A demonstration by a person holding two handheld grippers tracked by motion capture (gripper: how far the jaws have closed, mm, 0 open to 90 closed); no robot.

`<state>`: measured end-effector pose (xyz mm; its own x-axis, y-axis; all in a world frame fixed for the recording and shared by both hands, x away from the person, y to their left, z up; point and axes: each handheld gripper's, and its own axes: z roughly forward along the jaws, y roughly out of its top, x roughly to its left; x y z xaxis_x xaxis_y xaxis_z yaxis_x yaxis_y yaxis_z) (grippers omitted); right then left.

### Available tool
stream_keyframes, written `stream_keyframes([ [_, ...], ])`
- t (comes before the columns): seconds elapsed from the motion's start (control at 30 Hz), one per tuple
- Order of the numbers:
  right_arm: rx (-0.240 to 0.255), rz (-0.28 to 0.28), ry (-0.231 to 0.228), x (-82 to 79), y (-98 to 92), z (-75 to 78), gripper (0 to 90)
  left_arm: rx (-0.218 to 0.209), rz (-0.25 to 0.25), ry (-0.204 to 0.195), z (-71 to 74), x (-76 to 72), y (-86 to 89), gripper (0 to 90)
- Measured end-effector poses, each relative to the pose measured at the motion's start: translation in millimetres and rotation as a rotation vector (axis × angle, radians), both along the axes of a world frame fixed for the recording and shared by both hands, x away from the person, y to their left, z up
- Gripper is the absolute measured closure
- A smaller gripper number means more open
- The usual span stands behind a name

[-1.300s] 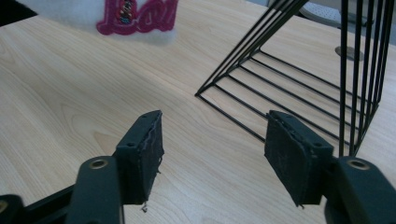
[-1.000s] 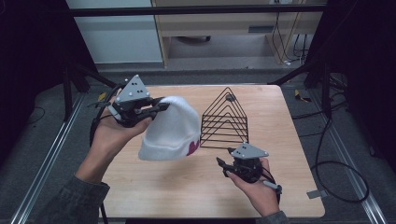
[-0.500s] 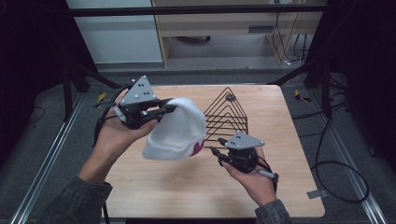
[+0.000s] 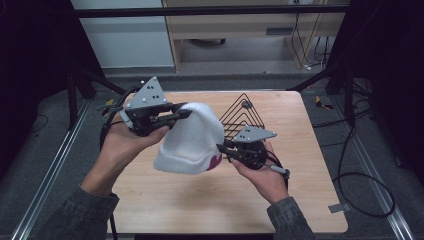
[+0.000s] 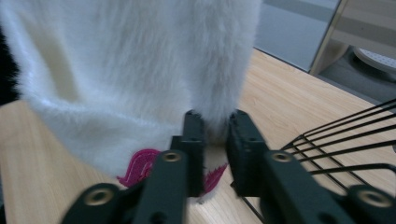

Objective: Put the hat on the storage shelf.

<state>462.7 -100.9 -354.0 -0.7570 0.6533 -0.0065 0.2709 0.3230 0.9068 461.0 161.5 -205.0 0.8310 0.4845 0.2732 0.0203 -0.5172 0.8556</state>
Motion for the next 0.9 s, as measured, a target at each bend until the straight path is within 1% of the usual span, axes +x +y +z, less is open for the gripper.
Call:
stream_keyframes([
  [0.03,0.000,0.000,0.000,0.0,0.0,0.0,80.7,0.000,0.000,0.000,0.0,0.0,0.0,81.2],
  [0.07,0.004,0.007,-0.008,1.0,-2.7,3.6,84.1,-0.009,0.008,-0.001,2.5,2.1,0.4,81.2],
  [0.13,0.002,0.008,-0.013,1.0,-3.7,5.4,84.5,-0.011,0.013,-0.003,4.4,3.7,0.4,81.3],
  [0.17,-0.005,0.005,-0.026,1.1,-7.1,12.6,85.2,-0.007,0.023,-0.009,7.3,6.8,-0.3,81.2],
  [0.2,-0.005,0.005,-0.026,1.1,-7.1,12.6,85.2,-0.007,0.023,-0.009,7.3,6.8,-0.3,81.2],
  [0.23,-0.009,0.003,-0.039,1.8,-11.1,20.1,85.4,-0.023,0.041,-0.012,10.1,12.1,-0.5,81.2],
  [0.27,-0.009,0.003,-0.039,1.8,-11.1,20.1,85.4,-0.023,0.041,-0.012,10.1,12.1,-0.5,81.1],
  [0.33,-0.008,-0.005,-0.052,3.5,-16.7,30.1,85.6,-0.039,0.065,-0.017,13.1,18.8,-0.7,81.0],
  [0.37,-0.009,-0.018,-0.063,6.4,-23.5,42.3,85.8,-0.061,0.084,-0.019,16.5,26.9,-1.9,80.9],
  [0.4,-0.010,-0.022,-0.068,7.6,-25.6,46.5,85.9,-0.067,0.091,-0.021,18.4,30.9,-2.8,80.9],
  [0.43,-0.010,-0.022,-0.068,7.6,-25.6,46.5,85.9,-0.067,0.091,-0.021,18.4,30.9,-2.8,80.9],
  [0.47,-0.017,-0.027,-0.080,11.2,-30.7,56.6,86.0,-0.089,0.097,-0.014,22.1,38.7,-5.6,80.9],
  [0.5,-0.017,-0.027,-0.080,11.2,-30.7,56.6,86.0,-0.089,0.097,-0.014,22.1,38.7,-5.6,80.9],
  [0.53,-0.023,-0.032,-0.085,13.5,-33.0,61.1,86.0,-0.083,0.100,-0.020,24.7,42.9,-8.3,80.9],
  [0.6,-0.033,-0.043,-0.092,19.1,-37.9,68.7,86.1,-0.094,0.104,-0.025,27.6,49.0,-13.2,80.9],
  [0.63,-0.057,-0.057,-0.100,25.9,-42.8,76.4,86.1,-0.103,0.112,-0.031,30.7,56.2,-19.2,80.8],
  [0.67,-0.060,-0.060,-0.103,28.1,-44.6,78.9,86.1,-0.112,0.114,-0.032,32.2,59.6,-21.8,80.9],
  [0.7,-0.060,-0.060,-0.103,28.1,-44.6,78.9,86.1,-0.112,0.114,-0.032,32.2,59.6,-21.8,80.9],
  [0.73,-0.063,-0.069,-0.105,30.9,-47.2,82.1,86.1,-0.127,0.115,-0.030,33.3,62.7,-24.6,80.9],
  [0.77,-0.060,-0.087,-0.109,36.1,-53.7,88.8,86.1,-0.141,0.120,-0.038,35.1,68.2,-29.8,80.9],
  [0.83,-0.057,-0.093,-0.110,37.4,-55.8,90.7,86.1,-0.149,0.122,-0.041,36.0,70.6,-32.3,80.9],
  [0.87,-0.051,-0.100,-0.111,38.8,-58.3,92.9,86.1,-0.162,0.122,-0.040,36.9,73.7,-35.3,80.9],
  [0.9,-0.035,-0.119,-0.111,42.1,-62.8,94.8,86.1,-0.177,0.124,-0.042,37.4,77.4,-39.7,80.8],
])
